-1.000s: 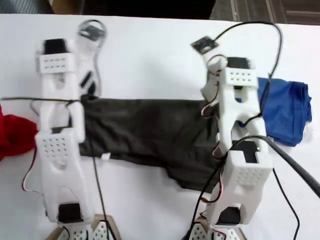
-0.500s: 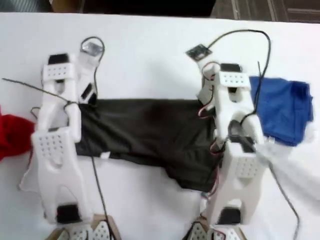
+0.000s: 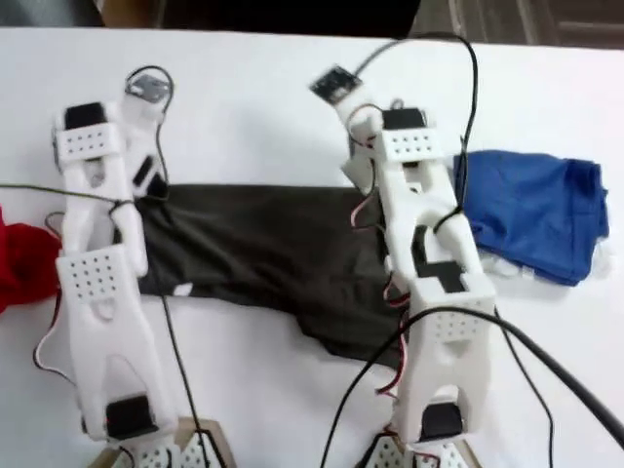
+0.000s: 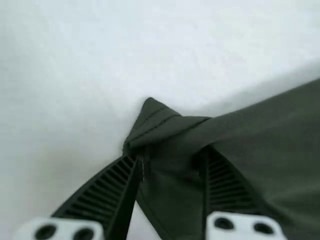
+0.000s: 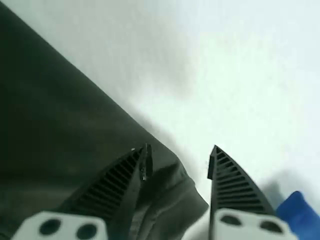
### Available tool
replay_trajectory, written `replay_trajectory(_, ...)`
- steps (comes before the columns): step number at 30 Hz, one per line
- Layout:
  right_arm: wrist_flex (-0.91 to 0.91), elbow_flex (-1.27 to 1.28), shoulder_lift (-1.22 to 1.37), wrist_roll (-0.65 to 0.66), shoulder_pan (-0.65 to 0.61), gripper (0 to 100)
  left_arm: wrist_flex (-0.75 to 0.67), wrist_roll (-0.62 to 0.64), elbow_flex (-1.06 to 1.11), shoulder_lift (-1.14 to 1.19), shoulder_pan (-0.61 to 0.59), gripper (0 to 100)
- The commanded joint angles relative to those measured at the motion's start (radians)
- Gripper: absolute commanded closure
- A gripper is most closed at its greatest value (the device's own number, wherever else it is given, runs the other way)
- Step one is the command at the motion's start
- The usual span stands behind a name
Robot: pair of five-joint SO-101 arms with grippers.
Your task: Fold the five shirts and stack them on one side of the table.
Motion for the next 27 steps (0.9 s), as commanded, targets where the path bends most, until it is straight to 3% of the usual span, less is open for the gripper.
replay_trajectory(1,0.076,-0.104,-0.018,-0.003,-0.008,80.4,0.018,-0.011,-0.076,-0.011,-0.077,82)
replay_trajectory(7,0.278,-0.232,-0.056,0.002,-0.004,80.4,0.166,-0.015,-0.225,-0.043,-0.058,82)
replay_trajectory(15,0.400,-0.195,-0.265,0.000,-0.002,80.5,0.175,0.028,-0.177,-0.190,0.009,82)
replay_trajectory(21,0.375,0.123,-0.524,0.005,-0.021,80.5,0.173,0.044,0.131,-0.376,0.068,82)
replay_trajectory(27,0.185,0.569,-0.789,0.005,-0.027,80.3,0.160,0.063,0.363,-0.551,0.087,82)
